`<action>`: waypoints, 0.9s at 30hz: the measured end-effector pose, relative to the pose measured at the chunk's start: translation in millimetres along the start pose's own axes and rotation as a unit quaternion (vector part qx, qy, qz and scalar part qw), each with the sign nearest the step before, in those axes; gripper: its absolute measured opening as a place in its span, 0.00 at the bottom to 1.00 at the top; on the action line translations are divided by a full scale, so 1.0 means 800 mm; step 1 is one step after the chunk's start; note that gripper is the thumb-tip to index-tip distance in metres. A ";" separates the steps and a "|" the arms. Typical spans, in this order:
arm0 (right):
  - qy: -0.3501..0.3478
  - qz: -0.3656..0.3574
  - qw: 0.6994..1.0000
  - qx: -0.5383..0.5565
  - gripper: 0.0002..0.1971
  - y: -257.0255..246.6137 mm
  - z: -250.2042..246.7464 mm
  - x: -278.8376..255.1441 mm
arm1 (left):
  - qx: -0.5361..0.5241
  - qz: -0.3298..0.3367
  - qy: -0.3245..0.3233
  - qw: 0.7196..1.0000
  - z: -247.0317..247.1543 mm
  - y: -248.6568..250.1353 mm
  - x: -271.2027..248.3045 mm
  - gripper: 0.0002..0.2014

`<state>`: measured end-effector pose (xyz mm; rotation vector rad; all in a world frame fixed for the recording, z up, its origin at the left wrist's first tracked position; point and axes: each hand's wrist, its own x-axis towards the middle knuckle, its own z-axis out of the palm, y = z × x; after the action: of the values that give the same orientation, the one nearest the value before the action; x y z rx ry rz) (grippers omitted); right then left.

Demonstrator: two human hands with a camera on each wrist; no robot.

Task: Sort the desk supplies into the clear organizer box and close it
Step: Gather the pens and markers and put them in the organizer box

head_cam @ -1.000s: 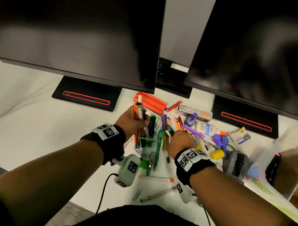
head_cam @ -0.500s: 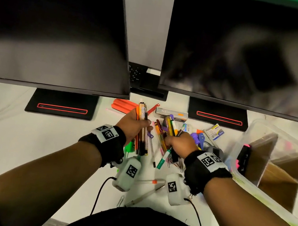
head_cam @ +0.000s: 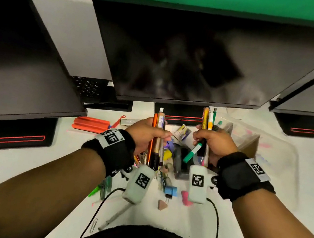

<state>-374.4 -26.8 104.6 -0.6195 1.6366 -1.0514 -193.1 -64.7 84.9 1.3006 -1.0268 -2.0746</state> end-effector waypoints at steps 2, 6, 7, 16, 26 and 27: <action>0.054 0.004 0.997 -0.062 0.11 -0.003 -0.026 0.014 | -0.002 -0.006 -0.015 1.000 0.020 0.005 0.004 0.11; 0.066 0.049 0.986 -0.145 0.06 0.001 -0.054 0.034 | 0.000 -0.021 -0.007 1.000 0.055 0.010 0.016 0.10; 0.065 0.049 0.983 -0.164 0.06 0.002 -0.055 0.036 | 0.008 -0.022 -0.004 1.000 0.062 0.009 0.020 0.09; 0.079 -0.015 0.935 -0.345 0.21 0.008 -0.052 0.030 | 0.053 -0.029 0.030 0.998 0.097 -0.006 0.049 0.13; 0.016 0.001 0.980 -0.196 0.11 0.010 -0.074 0.016 | 0.345 0.022 -0.009 0.938 0.127 0.029 0.054 0.09; 0.007 0.001 0.981 -0.196 0.11 0.012 -0.075 0.015 | 0.364 0.028 -0.006 0.931 0.132 0.030 0.058 0.10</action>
<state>-434.0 -12.4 94.5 -0.8696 1.8729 -0.7333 -308.4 -76.3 107.0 1.5513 -1.9260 -1.7003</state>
